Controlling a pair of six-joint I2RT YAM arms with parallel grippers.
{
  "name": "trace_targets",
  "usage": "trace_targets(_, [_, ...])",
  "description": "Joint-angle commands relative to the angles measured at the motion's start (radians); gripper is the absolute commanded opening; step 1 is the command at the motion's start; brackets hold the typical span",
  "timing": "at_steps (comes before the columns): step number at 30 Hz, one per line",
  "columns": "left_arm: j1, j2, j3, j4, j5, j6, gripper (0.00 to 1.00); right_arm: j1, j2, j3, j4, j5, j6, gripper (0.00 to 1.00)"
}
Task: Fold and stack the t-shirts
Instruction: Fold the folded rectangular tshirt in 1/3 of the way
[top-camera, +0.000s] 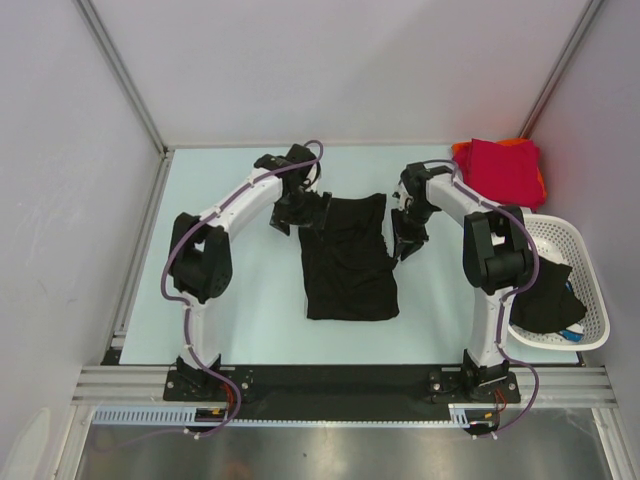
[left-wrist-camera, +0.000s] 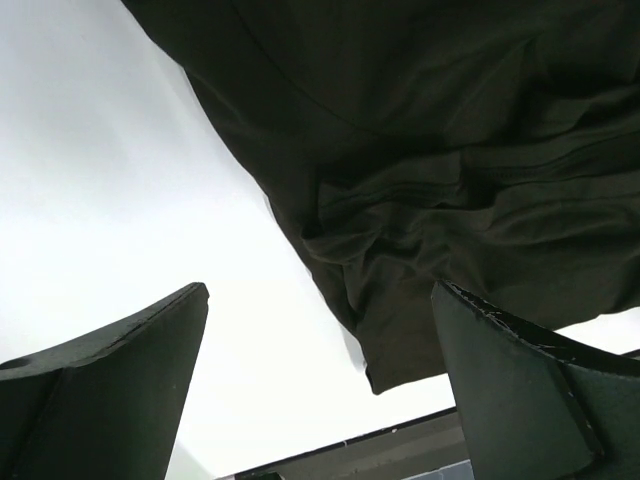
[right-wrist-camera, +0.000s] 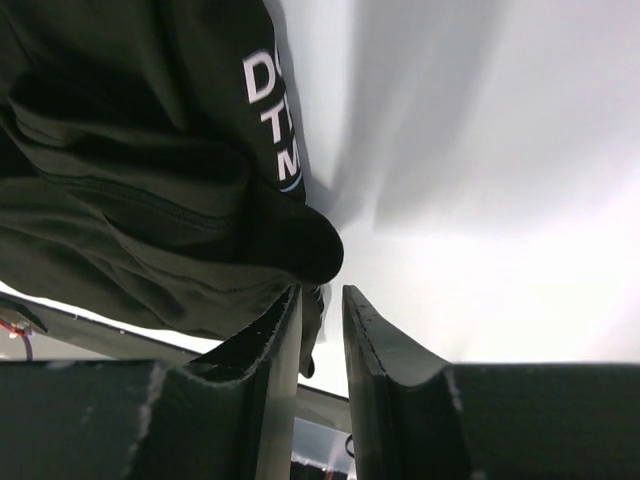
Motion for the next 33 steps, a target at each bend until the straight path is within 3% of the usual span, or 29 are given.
trace_targets(1, [0.000, -0.027, -0.026, 0.001, 0.017, 0.011, 1.00, -0.002, -0.012, -0.011, -0.023, -0.041, 0.003, 0.27])
trace_targets(22, [0.000, -0.004, -0.015, -0.003, 0.017, 0.033, 1.00, 0.018, 0.068, 0.013, -0.018, -0.007, -0.005, 0.26])
trace_targets(25, [0.000, -0.001, -0.017, -0.003, 0.023, 0.036, 1.00, 0.022, 0.062, 0.016, -0.020, 0.002, 0.003, 0.32])
trace_targets(29, [0.000, 0.005, -0.017, -0.005, 0.023, 0.041, 0.99, 0.033, 0.034, 0.018, -0.017, 0.049, 0.009, 0.62])
trace_targets(33, [0.000, 0.008, -0.015, -0.006, 0.022, 0.041, 1.00, 0.032, 0.028, 0.013, -0.003, 0.037, 0.008, 0.62])
